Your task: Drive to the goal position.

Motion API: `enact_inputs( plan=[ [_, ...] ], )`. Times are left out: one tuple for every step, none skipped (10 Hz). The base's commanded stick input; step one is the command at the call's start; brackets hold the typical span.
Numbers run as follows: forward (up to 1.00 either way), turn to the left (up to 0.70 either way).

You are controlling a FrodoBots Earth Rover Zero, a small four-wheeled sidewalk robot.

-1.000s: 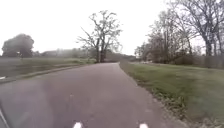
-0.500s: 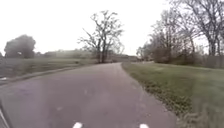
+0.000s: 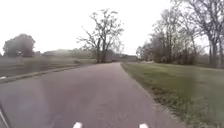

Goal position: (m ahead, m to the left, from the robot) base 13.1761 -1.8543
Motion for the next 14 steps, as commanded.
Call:
enact_inputs(
  plan=[
    [1.0,0.0],
    [1.0,0.0],
    [1.0,0.0],
    [1.0,0.0],
    [1.0,0.0],
    [1.0,0.0],
    [1.0,0.0],
    [1.0,0.0],
    [1.0,0.0],
    [1.0,0.0],
    [1.0,0.0],
    [1.0,0.0],
    [1.0,0.0],
    [1.0,0.0]
  ],
)
